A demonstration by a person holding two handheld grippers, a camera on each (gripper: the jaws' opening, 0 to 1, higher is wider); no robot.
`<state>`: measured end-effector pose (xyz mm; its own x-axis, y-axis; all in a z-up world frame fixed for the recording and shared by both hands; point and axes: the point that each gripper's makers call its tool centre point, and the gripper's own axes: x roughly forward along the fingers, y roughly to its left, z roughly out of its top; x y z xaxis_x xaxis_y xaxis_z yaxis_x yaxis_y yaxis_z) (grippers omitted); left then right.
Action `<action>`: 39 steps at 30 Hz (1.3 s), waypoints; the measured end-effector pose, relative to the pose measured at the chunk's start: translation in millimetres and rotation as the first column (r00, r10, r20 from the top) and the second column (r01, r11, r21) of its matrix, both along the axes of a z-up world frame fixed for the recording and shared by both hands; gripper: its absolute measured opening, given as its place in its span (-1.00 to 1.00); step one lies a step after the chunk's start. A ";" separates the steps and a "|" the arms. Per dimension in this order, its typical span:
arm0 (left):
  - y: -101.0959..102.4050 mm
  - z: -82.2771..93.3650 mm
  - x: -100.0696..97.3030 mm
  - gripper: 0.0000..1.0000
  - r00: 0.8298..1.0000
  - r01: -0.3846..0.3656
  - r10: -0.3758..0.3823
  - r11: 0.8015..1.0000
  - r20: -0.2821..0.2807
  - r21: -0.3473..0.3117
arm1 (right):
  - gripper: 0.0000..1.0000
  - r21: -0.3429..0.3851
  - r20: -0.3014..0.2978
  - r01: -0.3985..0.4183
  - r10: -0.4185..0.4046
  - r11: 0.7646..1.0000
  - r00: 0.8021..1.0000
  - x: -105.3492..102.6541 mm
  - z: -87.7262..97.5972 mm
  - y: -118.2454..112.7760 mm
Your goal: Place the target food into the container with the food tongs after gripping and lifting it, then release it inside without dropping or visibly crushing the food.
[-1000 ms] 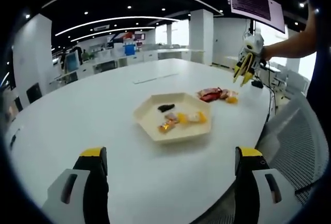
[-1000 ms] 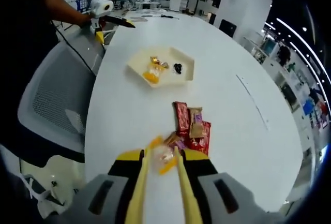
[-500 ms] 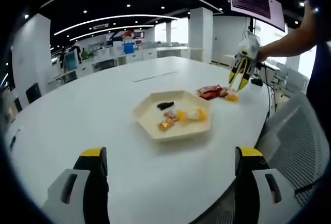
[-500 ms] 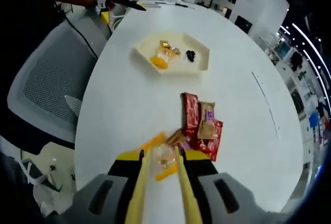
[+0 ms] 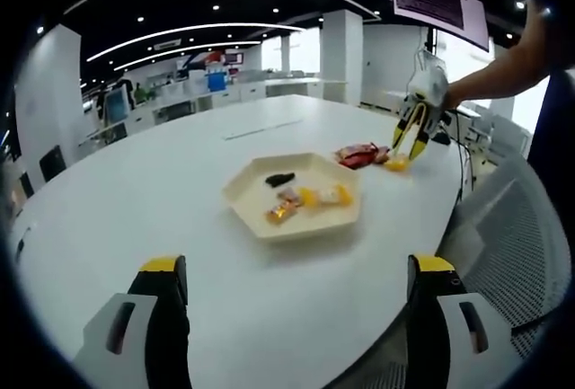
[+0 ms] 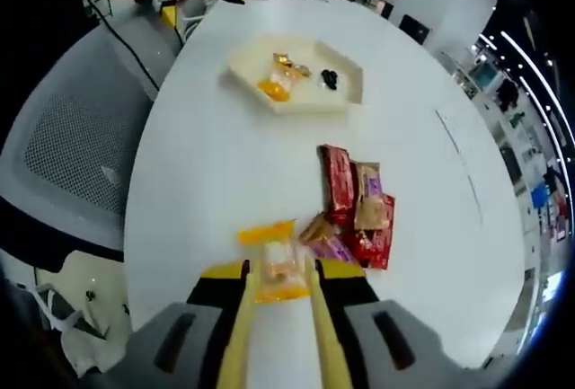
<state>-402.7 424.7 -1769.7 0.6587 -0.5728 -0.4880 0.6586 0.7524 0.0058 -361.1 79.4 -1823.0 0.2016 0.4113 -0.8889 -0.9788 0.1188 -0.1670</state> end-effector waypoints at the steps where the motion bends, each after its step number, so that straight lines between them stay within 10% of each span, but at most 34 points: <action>1: -0.3 -0.2 -0.2 0.97 1.000 0.001 -0.001 1.000 -0.002 -0.001 | -0.44 -0.004 0.000 -0.004 0.004 1.000 1.000 -0.3 -1.0 0.5; 10: -3.8 -1.8 -3.1 0.95 1.000 0.025 -0.025 1.000 -0.013 0.001 | -0.53 -0.008 -0.069 0.153 -0.154 0.988 0.986 -5.1 -12.4 3.5; 22: -21.3 1.2 -14.3 0.99 0.995 0.089 -0.092 0.994 -0.041 -0.058 | -0.56 0.072 -0.136 0.371 -0.360 0.926 0.923 0.6 23.0 4.1; 33: -12.0 22.2 -0.5 0.99 0.991 0.066 -0.059 0.996 0.121 -0.054 | -0.55 0.103 -0.094 0.341 -0.332 0.934 0.938 19.8 38.5 -3.4; 39: -8.6 11.8 -0.9 0.99 0.997 0.051 -0.048 0.998 0.066 -0.039 | -0.54 0.137 -0.093 0.347 -0.337 0.928 0.937 31.6 54.1 -10.6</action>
<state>-403.6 416.1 -1757.9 0.6586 -0.6239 -0.4207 0.6944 0.7193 0.0203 -329.5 68.8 -1768.9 0.2958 0.4565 -0.8391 -0.8826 0.4666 -0.0573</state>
